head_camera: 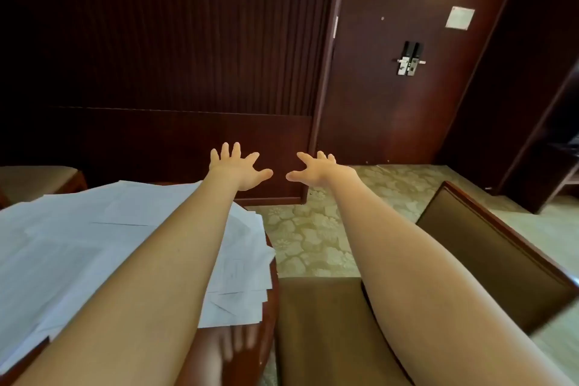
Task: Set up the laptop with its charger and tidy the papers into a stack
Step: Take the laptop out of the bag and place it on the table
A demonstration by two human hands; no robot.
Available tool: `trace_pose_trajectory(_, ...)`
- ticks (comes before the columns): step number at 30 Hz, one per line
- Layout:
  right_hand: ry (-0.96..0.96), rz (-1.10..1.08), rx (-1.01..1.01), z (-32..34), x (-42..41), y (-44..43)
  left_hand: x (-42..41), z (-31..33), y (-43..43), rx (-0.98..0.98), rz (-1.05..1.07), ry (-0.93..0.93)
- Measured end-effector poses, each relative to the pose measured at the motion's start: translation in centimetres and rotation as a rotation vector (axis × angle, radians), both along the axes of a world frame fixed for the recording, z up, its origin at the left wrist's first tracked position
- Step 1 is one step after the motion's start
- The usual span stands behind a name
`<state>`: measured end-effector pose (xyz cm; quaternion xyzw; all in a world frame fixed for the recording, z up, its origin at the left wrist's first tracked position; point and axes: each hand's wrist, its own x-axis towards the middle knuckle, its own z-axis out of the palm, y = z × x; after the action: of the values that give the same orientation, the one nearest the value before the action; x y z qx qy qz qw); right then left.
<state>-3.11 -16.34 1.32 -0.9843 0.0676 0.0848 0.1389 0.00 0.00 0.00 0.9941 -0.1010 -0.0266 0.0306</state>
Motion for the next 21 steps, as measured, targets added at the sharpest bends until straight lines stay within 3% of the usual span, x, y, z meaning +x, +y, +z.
trace_pose_trajectory(8,0.045,-0.080,-0.082,-1.9,-2.9,-8.1,-1.7,-1.9,-9.0,0.056,-0.120,0.084)
trace_pose_trajectory(21,0.207,-0.278,-0.032,-7.8,-2.2,-19.3,1.8,-7.0,-21.8,0.097,-0.308,0.210)
